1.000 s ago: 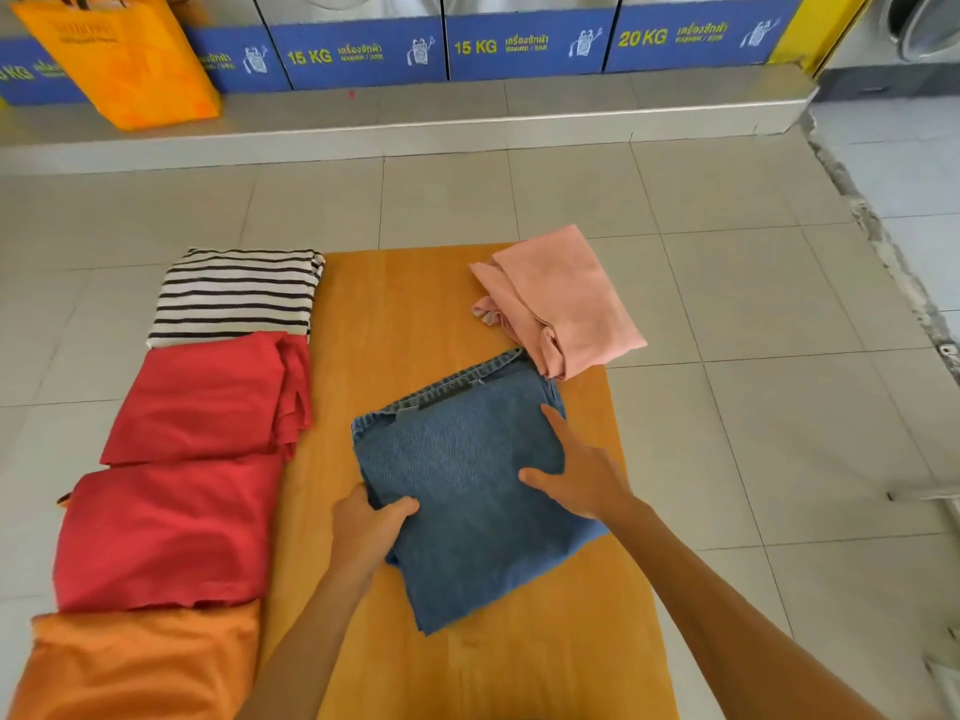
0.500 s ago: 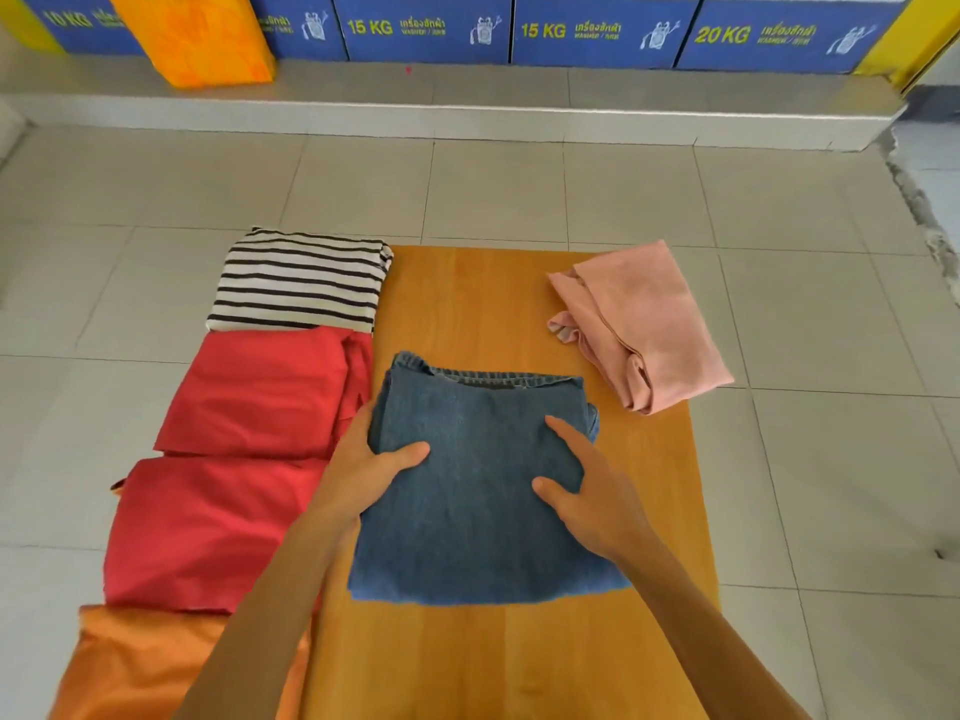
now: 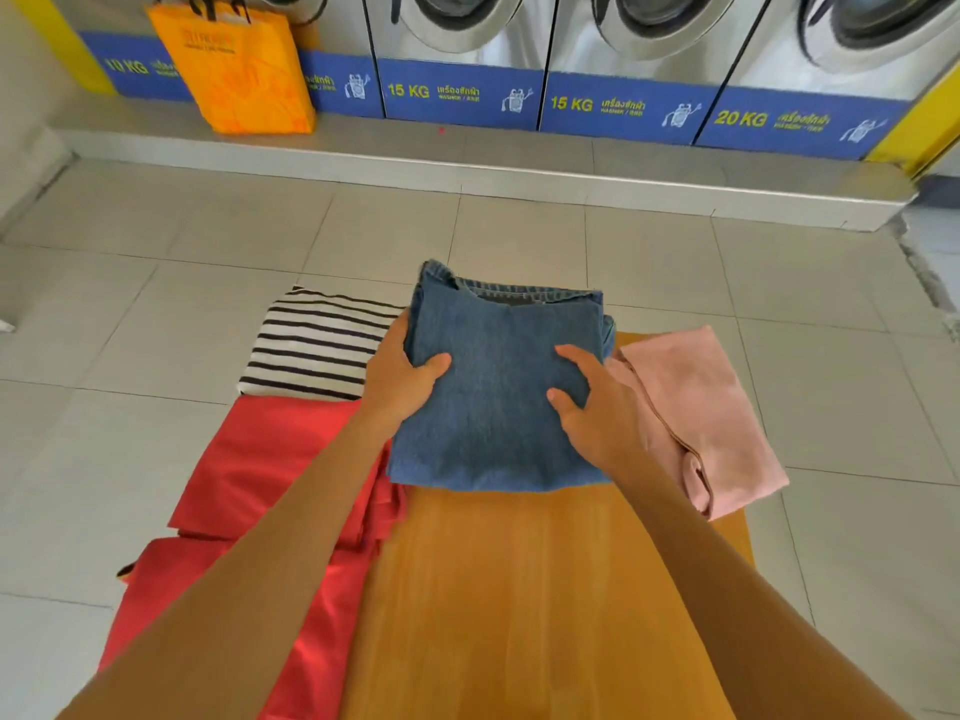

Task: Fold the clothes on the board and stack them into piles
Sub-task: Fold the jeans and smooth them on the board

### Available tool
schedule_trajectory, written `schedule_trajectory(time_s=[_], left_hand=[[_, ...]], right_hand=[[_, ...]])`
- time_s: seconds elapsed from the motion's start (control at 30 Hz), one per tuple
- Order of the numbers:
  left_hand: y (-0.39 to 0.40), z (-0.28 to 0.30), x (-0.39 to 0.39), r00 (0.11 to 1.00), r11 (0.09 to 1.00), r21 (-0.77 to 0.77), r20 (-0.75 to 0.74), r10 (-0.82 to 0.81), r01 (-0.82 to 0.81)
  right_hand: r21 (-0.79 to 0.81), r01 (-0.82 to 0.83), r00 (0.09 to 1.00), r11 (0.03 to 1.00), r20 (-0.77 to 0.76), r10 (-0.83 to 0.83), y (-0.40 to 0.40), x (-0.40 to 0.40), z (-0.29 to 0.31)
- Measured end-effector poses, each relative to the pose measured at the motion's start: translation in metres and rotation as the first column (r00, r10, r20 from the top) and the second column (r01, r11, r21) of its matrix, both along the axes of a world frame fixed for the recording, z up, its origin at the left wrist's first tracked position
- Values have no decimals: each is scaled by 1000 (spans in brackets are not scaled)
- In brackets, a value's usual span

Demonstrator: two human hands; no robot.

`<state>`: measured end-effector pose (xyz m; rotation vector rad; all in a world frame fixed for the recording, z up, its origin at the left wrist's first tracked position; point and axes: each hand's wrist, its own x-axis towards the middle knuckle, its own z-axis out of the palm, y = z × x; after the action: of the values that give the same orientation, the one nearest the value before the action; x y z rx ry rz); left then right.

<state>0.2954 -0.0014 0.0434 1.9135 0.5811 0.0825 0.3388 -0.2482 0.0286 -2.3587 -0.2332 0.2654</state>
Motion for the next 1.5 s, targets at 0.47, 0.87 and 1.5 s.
schedule_trajectory(time_s=[0.47, 0.87, 1.5], left_hand=[[1, -70, 47, 978, 965, 261, -208, 27, 29], [-42, -38, 5, 919, 865, 416, -378, -116, 280], [-219, -31, 14, 803, 783, 235, -343, -487, 575]], right_hand=[[-387, 14, 991, 922, -116, -64, 6, 35, -80], [-206, 200, 978, 958, -15, -207, -57, -4, -10], [150, 779, 589, 609, -508, -628, -144, -43, -35]])
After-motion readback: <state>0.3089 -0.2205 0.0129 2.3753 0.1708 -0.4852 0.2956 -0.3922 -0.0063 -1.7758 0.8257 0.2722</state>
